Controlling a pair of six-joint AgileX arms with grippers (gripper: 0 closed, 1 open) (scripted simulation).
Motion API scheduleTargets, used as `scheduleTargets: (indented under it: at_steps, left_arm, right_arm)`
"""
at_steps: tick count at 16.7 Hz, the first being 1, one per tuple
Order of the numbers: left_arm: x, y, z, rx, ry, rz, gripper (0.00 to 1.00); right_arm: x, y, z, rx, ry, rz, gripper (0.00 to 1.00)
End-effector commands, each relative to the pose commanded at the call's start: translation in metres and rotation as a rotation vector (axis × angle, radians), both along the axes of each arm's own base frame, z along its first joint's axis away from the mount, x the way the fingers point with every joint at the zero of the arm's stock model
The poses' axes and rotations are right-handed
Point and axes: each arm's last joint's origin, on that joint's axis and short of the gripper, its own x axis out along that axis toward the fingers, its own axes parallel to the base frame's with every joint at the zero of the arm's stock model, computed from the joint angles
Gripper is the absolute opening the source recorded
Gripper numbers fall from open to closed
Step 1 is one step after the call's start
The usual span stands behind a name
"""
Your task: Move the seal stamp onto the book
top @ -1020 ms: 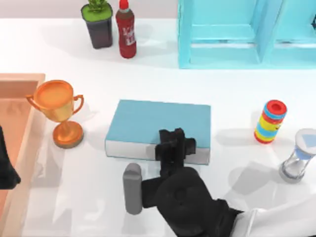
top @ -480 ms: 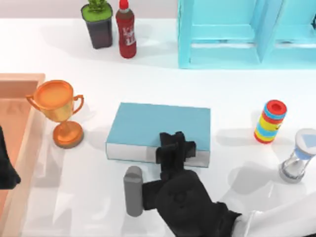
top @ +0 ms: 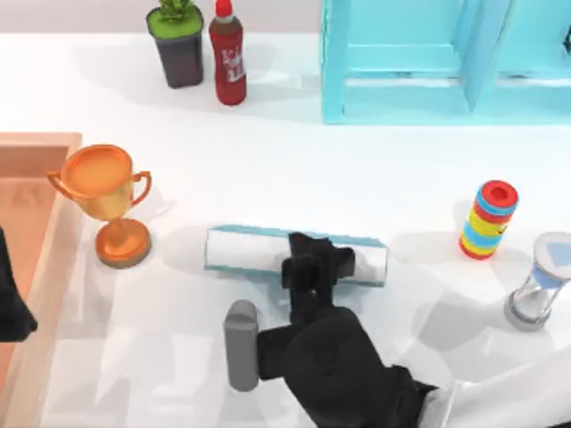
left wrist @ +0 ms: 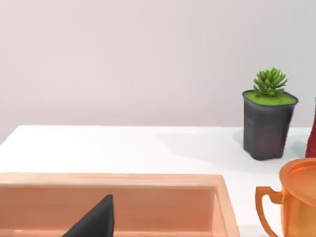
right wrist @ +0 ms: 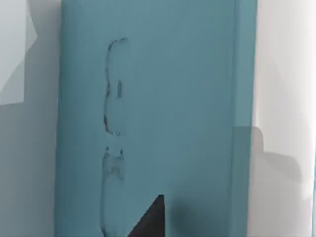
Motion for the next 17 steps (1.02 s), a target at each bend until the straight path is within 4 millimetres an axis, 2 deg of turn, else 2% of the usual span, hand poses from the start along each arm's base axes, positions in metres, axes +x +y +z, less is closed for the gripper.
scheduleTargets:
  at_steps: [2, 3, 12, 14, 17]
  left_arm:
    - [0.0, 0.0, 0.0, 0.0, 0.0, 0.0, 1.0]
    - [0.0, 0.0, 0.0, 0.0, 0.0, 0.0, 1.0]
    - [0.0, 0.0, 0.0, 0.0, 0.0, 0.0, 1.0]
    - [0.0, 0.0, 0.0, 0.0, 0.0, 0.0, 1.0]
    - [0.0, 0.0, 0.0, 0.0, 0.0, 0.0, 1.0]
  right_arm:
    - [0.0, 0.0, 0.0, 0.0, 0.0, 0.0, 0.98]
    - [0.0, 0.0, 0.0, 0.0, 0.0, 0.0, 1.0]
    - [-0.001, 0.0, -0.001, -0.001, 0.002, 0.001, 1.0]
    - [-0.011, 0.004, 0.001, 0.009, 0.012, 0.006, 1.0]
    - [-0.051, 0.015, 0.001, 0.029, 0.049, 0.035, 1.0]
